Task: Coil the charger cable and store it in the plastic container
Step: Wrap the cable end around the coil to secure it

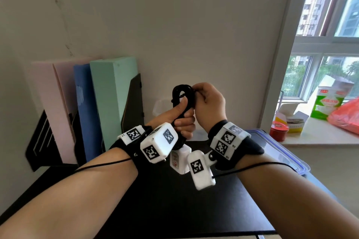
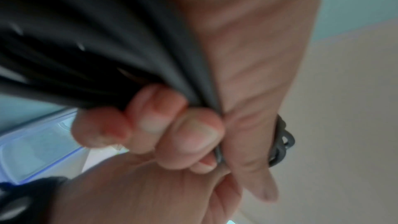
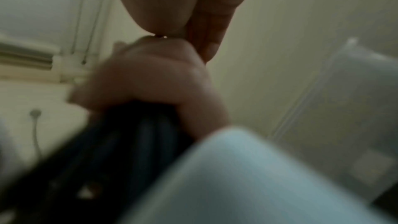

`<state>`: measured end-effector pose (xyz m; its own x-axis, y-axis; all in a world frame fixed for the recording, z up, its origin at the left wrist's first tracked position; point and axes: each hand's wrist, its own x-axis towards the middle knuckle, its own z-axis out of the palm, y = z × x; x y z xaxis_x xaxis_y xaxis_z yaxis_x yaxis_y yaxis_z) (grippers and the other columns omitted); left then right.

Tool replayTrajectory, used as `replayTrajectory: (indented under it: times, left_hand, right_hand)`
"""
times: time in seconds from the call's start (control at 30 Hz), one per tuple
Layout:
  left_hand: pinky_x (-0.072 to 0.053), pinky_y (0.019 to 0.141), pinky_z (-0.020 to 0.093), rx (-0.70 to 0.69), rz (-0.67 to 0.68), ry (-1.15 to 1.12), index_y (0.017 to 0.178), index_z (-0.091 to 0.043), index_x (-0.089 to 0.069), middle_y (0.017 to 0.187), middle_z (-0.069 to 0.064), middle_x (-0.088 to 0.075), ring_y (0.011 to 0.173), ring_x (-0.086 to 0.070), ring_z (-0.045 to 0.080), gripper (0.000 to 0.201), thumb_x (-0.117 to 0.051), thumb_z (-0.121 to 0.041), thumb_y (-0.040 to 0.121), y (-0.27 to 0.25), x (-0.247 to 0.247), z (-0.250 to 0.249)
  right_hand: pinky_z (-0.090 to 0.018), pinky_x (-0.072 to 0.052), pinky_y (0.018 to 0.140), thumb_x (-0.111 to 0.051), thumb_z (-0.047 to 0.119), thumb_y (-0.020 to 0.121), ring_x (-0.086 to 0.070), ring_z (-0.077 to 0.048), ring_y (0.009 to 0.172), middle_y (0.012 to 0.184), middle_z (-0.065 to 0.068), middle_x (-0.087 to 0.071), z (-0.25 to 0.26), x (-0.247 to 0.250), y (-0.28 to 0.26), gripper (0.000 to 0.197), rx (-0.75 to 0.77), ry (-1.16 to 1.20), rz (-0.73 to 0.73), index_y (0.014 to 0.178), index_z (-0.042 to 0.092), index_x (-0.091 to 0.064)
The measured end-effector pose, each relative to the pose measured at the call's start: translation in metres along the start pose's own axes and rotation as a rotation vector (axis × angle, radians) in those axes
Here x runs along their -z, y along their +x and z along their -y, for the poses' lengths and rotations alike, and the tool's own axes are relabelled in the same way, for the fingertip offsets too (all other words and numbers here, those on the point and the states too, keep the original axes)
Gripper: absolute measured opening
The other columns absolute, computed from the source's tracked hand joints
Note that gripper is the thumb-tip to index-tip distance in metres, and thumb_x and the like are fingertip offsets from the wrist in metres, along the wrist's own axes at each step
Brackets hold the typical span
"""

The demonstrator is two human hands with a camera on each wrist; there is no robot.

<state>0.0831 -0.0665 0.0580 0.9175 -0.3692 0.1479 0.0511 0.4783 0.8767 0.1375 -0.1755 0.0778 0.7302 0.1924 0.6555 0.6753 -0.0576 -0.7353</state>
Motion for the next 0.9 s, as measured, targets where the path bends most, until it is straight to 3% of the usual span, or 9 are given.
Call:
replayTrajectory:
  times: [0.13, 0.23, 0.33, 0.4, 0.47, 0.6, 0.73, 0.83, 0.9]
  left_hand:
    - [-0.043, 0.040, 0.017, -0.017, -0.044, 0.017, 0.061, -0.014, -0.050, 0.038, -0.007, -0.043, 0.033, -0.042, 0.003, 0.050, -0.070, -0.061, 0.058, -0.002, 0.001, -0.004]
    - [-0.043, 0.041, 0.017, 0.001, -0.104, 0.093, 0.058, -0.015, -0.050, 0.036, -0.007, -0.040, 0.033, -0.039, 0.004, 0.050, -0.073, -0.060, 0.056, -0.006, 0.005, -0.006]
    - [-0.044, 0.042, 0.018, 0.053, -0.100, 0.113, 0.056, -0.016, -0.051, 0.035, -0.007, -0.040, 0.034, -0.040, 0.005, 0.043, -0.076, -0.050, 0.062, -0.007, 0.013, -0.008]
    - [-0.045, 0.044, 0.018, 0.078, -0.076, 0.096, 0.057, -0.016, -0.052, 0.037, -0.007, -0.042, 0.036, -0.041, 0.005, 0.039, -0.076, -0.046, 0.067, -0.009, 0.019, -0.007]
    - [-0.045, 0.047, 0.017, 0.096, -0.057, 0.066, 0.060, -0.016, -0.053, 0.039, -0.008, -0.044, 0.038, -0.042, 0.004, 0.037, -0.076, -0.044, 0.069, -0.012, 0.022, -0.004]
    - [-0.051, 0.055, 0.019, 0.089, -0.052, 0.016, 0.069, -0.014, -0.058, 0.046, -0.006, -0.049, 0.043, -0.049, 0.005, 0.034, -0.083, -0.035, 0.062, -0.013, 0.018, -0.003]
    - [-0.056, 0.085, 0.038, 0.041, -0.176, 0.159, 0.081, -0.011, -0.062, 0.059, 0.000, -0.059, 0.062, -0.062, 0.013, 0.035, -0.084, -0.030, 0.061, -0.012, 0.023, -0.006]
    - [-0.051, 0.085, 0.034, 0.030, -0.334, 0.444, 0.085, -0.013, -0.066, 0.076, 0.001, -0.071, 0.078, -0.068, 0.011, 0.023, -0.063, -0.035, 0.083, -0.011, 0.020, -0.011]
    - [-0.048, 0.093, 0.034, 0.069, -0.390, 0.582, 0.094, -0.009, -0.062, 0.088, 0.003, -0.071, 0.089, -0.066, 0.015, 0.022, -0.049, -0.026, 0.093, -0.009, 0.017, -0.014]
  right_hand:
    - [-0.036, -0.056, 0.076, -0.050, 0.008, 0.089, -0.063, -0.017, 0.072, 0.079, -0.001, -0.068, 0.002, -0.001, 0.003, 0.023, -0.142, 0.144, 0.071, 0.080, 0.026, -0.060]
    - [-0.028, -0.053, 0.069, -0.048, 0.009, 0.091, -0.060, -0.014, 0.066, 0.070, 0.005, -0.064, 0.005, 0.001, 0.004, 0.019, -0.089, 0.032, 0.174, 0.086, 0.022, -0.062]
    - [-0.028, -0.055, 0.076, -0.047, 0.009, 0.092, -0.067, -0.020, 0.077, 0.076, -0.001, -0.068, 0.005, -0.001, 0.007, 0.020, -0.087, -0.038, 0.272, 0.086, 0.019, -0.064]
    - [-0.033, -0.058, 0.079, -0.048, 0.006, 0.092, -0.069, -0.025, 0.077, 0.083, -0.011, -0.070, 0.004, -0.001, 0.007, 0.020, -0.229, 0.113, 0.345, 0.083, 0.014, -0.064]
    - [-0.027, -0.059, 0.071, -0.047, 0.002, 0.094, -0.067, -0.021, 0.068, 0.079, -0.012, -0.068, 0.002, 0.000, 0.004, 0.020, -0.386, 0.360, 0.380, 0.083, 0.009, -0.062]
    - [-0.024, -0.054, 0.055, -0.043, 0.000, 0.096, -0.056, -0.020, 0.054, 0.075, -0.010, -0.065, 0.003, -0.004, 0.000, 0.022, -0.528, 0.575, 0.251, 0.082, 0.003, -0.059]
    - [-0.027, -0.048, 0.050, -0.045, 0.001, 0.094, -0.058, -0.016, 0.052, 0.073, -0.009, -0.065, 0.004, -0.010, 0.001, 0.024, -0.535, 0.548, 0.155, 0.078, 0.010, -0.060]
    - [-0.018, -0.042, 0.039, -0.045, 0.001, 0.093, -0.053, -0.002, 0.039, 0.071, -0.006, -0.064, 0.002, -0.011, 0.002, 0.022, -0.504, 0.453, 0.110, 0.081, 0.010, -0.062]
    - [-0.015, -0.042, 0.038, -0.043, 0.000, 0.092, -0.054, 0.000, 0.038, 0.072, -0.006, -0.065, 0.000, -0.013, 0.003, 0.021, -0.491, 0.422, 0.092, 0.089, 0.006, -0.062]
